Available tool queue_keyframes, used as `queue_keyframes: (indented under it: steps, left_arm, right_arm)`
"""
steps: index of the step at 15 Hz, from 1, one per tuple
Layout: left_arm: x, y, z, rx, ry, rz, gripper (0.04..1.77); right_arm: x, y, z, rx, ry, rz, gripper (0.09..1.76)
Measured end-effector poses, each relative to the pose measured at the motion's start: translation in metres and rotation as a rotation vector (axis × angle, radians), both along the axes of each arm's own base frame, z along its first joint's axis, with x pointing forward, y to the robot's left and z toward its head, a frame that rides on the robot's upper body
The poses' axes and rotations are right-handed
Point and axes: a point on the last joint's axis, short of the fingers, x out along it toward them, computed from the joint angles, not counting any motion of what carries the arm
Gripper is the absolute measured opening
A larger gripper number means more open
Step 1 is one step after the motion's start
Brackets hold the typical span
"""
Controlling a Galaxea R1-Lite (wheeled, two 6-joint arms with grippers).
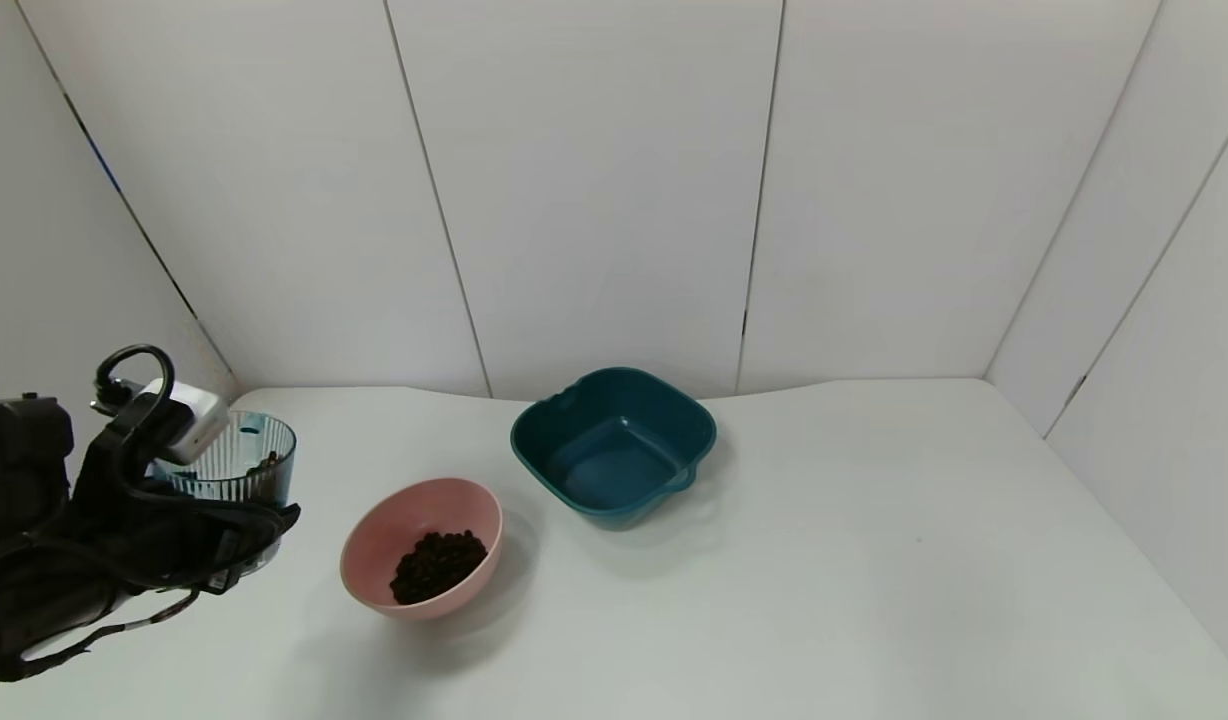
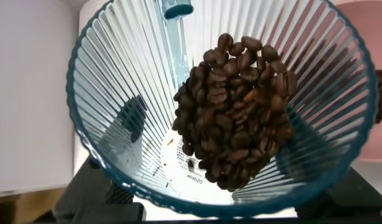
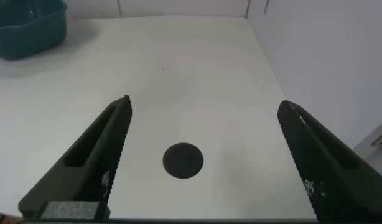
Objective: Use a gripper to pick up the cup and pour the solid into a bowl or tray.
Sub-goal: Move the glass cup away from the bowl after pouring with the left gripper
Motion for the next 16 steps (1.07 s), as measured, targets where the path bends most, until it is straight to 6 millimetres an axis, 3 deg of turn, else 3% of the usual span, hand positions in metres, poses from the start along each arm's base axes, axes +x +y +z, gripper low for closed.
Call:
queue_keyframes:
  steps: [5, 10, 16]
  left_arm:
    - [-0.005, 0.029, 0.003, -0.107, -0.106, 0.061, 1.31]
    - [-0.01, 0.055, -0.008, -0.211, -0.193, 0.074, 1.31]
    - [0.004, 0.081, -0.024, -0.312, -0.291, 0.141, 1.31]
  right_arm:
    - [0.0, 0.0, 0.0, 0.0, 0.0, 0.0, 1.71]
    - [0.0, 0.0, 0.0, 0.0, 0.0, 0.0, 1.71]
    - [0.0, 0.0, 0.0, 0.0, 0.0, 0.0, 1.71]
